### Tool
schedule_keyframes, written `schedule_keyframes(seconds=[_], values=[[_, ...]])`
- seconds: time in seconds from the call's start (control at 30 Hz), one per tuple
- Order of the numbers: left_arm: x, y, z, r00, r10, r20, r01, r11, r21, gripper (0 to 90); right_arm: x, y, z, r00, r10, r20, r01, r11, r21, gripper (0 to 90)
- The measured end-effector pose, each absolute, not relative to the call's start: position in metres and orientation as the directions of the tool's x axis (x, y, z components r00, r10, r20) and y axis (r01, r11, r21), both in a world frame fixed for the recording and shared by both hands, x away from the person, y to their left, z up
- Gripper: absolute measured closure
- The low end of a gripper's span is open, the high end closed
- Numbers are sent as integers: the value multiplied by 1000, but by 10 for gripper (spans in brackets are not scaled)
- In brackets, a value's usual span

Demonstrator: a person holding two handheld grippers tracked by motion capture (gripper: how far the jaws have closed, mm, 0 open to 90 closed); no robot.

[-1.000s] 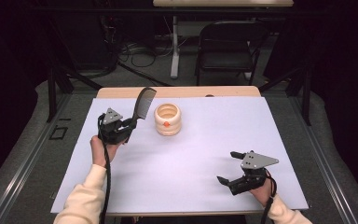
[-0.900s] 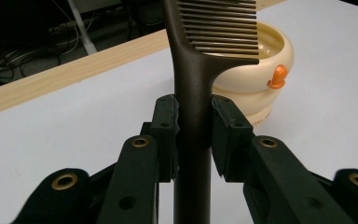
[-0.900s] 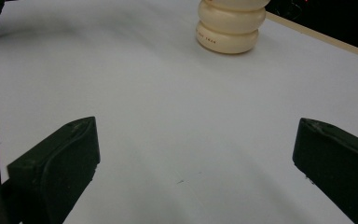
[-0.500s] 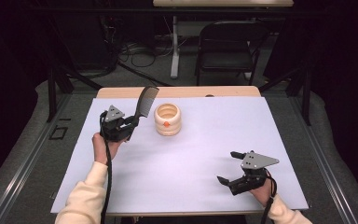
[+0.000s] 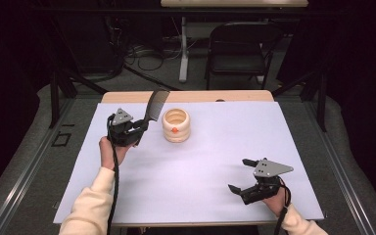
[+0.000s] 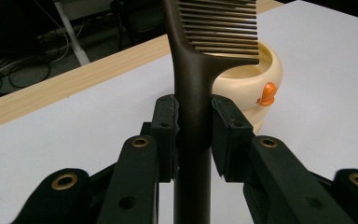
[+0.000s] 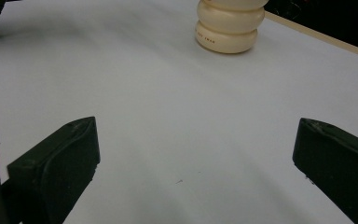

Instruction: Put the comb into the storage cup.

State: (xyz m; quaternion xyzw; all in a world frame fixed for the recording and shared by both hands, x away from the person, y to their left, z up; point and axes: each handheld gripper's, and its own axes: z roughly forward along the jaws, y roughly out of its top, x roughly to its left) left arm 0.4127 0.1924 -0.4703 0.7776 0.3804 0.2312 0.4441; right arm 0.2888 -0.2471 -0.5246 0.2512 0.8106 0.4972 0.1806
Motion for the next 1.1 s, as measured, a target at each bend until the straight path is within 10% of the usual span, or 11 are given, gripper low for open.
schedule_keyframes(seconds=[1.1], values=[[427, 177, -458, 623, 782, 19, 351, -301, 887, 728, 289, -248, -525, -807, 589, -40, 231, 376, 897, 1]])
